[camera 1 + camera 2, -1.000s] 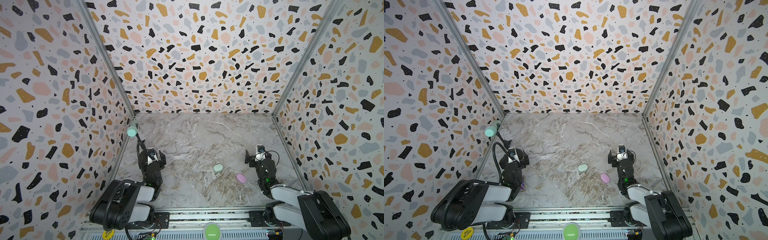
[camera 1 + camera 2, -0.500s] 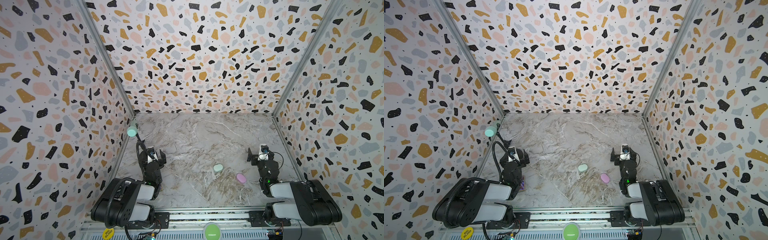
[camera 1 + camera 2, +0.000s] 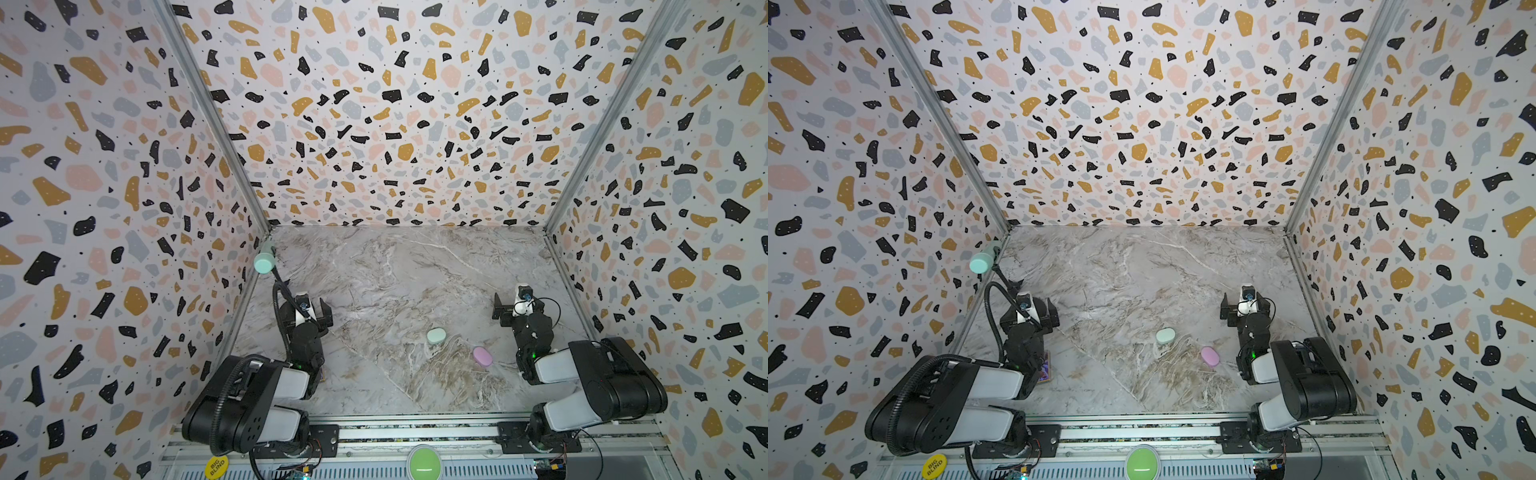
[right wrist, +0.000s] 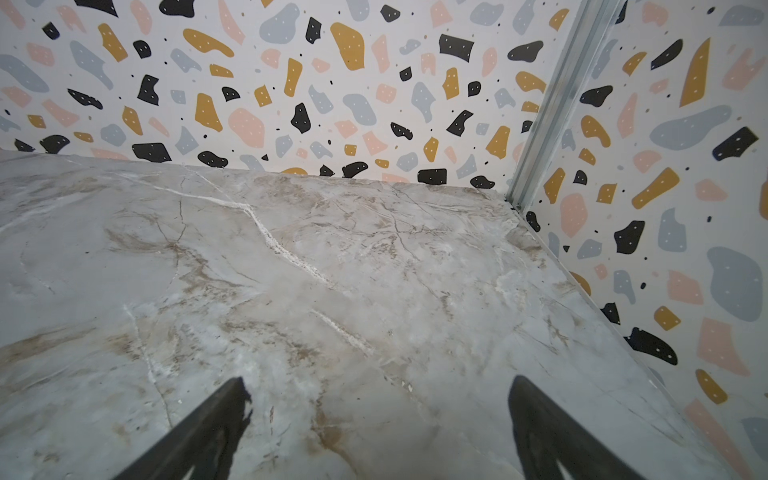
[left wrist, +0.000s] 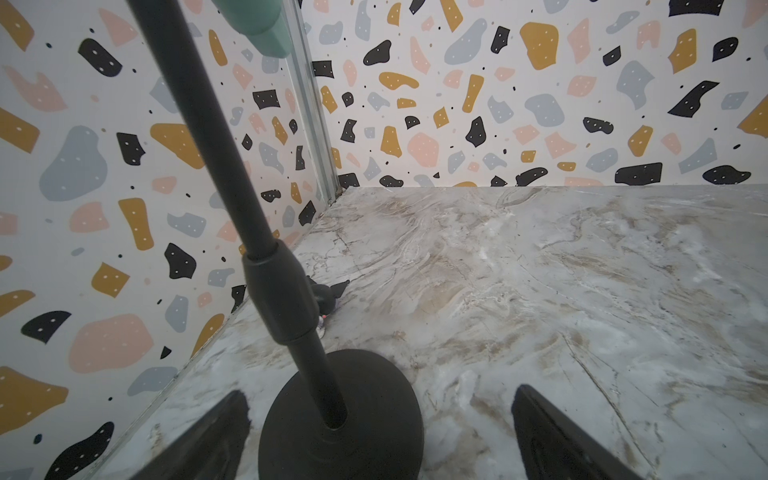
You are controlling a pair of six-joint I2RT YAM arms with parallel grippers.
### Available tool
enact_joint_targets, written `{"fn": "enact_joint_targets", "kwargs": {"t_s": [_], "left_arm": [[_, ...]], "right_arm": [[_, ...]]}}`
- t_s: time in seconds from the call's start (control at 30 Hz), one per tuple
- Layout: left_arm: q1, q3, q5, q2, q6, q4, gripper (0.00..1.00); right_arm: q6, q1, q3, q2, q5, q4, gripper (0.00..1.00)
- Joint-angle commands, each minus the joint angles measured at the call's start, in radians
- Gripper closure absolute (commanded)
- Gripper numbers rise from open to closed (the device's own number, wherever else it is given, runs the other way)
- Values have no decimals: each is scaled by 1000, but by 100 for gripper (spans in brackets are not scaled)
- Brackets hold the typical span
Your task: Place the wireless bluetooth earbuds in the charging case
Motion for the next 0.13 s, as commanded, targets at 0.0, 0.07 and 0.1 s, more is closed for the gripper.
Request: {"fn": "enact_joint_targets", "kwargs": {"t_s": [0.0, 0.07, 0.1], "left_arm": [[6, 17, 0, 1, -8, 52, 0], [7, 17, 0, 1, -8, 52, 0], [7, 19, 0, 2, -9, 50, 0]], "right_arm": [[1, 4, 16, -4, 9, -5, 1], [1, 4, 14, -4, 10, -2, 1], [2, 4, 14, -4, 9, -2, 1]]}}
